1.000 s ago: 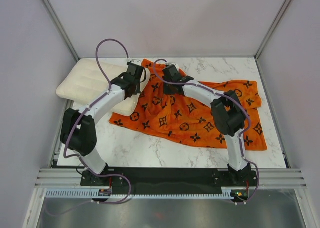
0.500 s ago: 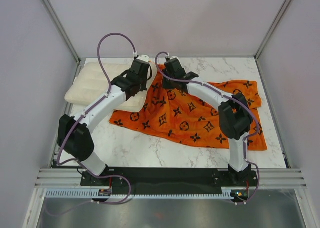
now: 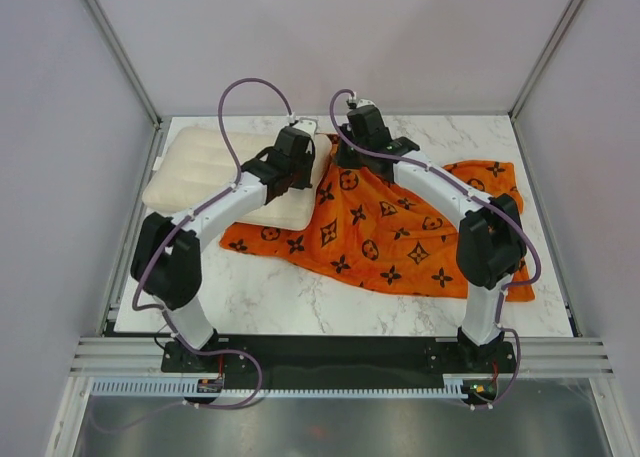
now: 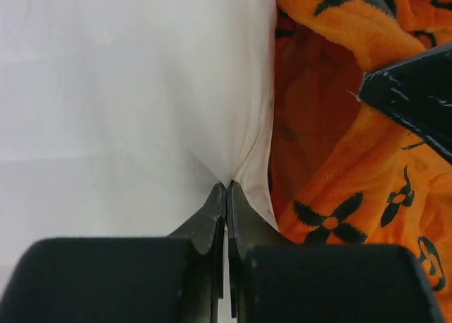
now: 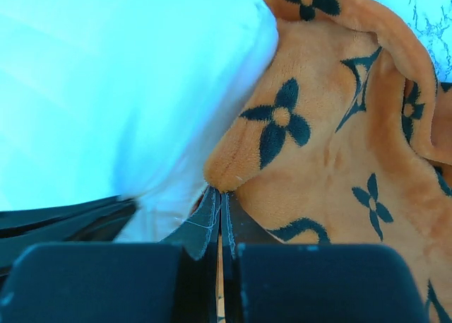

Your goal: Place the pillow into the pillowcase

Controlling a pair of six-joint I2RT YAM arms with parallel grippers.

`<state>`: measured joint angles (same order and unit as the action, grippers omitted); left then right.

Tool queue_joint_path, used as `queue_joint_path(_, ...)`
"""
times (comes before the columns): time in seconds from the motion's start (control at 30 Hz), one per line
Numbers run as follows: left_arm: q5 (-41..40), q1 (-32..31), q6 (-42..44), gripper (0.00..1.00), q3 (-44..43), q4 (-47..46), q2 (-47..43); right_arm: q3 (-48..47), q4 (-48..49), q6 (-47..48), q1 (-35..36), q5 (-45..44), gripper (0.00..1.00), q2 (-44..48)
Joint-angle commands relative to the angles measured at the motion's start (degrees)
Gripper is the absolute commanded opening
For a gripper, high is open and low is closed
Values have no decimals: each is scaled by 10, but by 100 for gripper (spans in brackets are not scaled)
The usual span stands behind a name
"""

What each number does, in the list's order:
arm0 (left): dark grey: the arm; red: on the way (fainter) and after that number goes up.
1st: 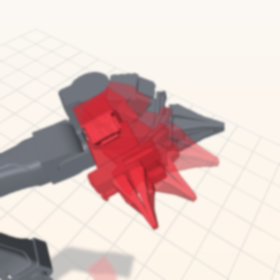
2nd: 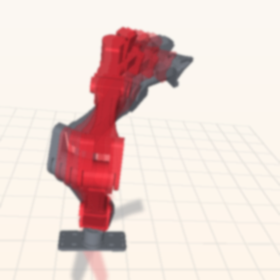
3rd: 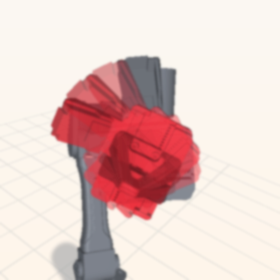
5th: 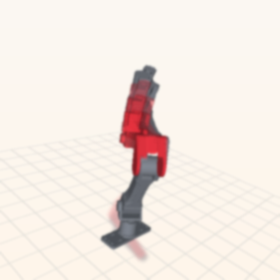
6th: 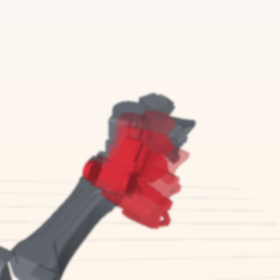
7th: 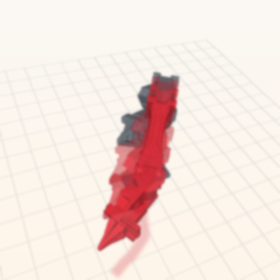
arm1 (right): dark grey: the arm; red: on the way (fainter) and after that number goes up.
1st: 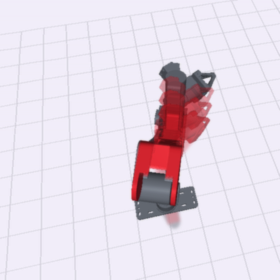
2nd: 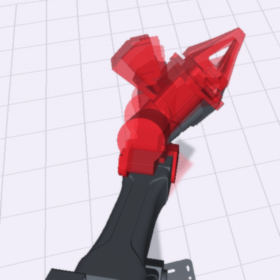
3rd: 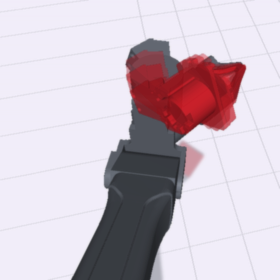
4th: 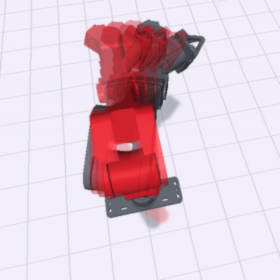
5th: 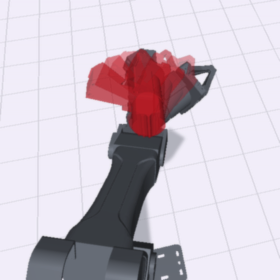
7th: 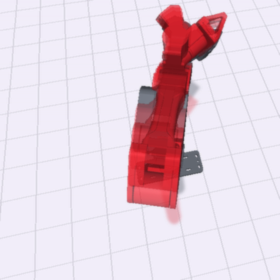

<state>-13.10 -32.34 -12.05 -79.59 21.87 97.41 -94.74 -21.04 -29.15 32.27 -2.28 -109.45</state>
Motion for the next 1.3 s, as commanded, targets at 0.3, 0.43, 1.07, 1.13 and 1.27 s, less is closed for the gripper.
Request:
queue_joint_path(0.3,43,-3,33,2,45,-155,56,10,6,7,-8,107,0,20)
queue_joint_path(0.43,-2,1,39,2,9,-154,65,20,4,5,-7,115,0,34)
queue_joint_path(1.07,-116,12,-52,2,-84,-179,168,28,36,-62,-25,206,0,58)
queue_joint_path(1.13,-125,12,-65,2,-92,-176,173,30,47,-71,-30,216,0,57)
queue_joint_path(1.27,-134,14,-83,2,-94,-180,179,26,60,-91,-41,242,0,48)
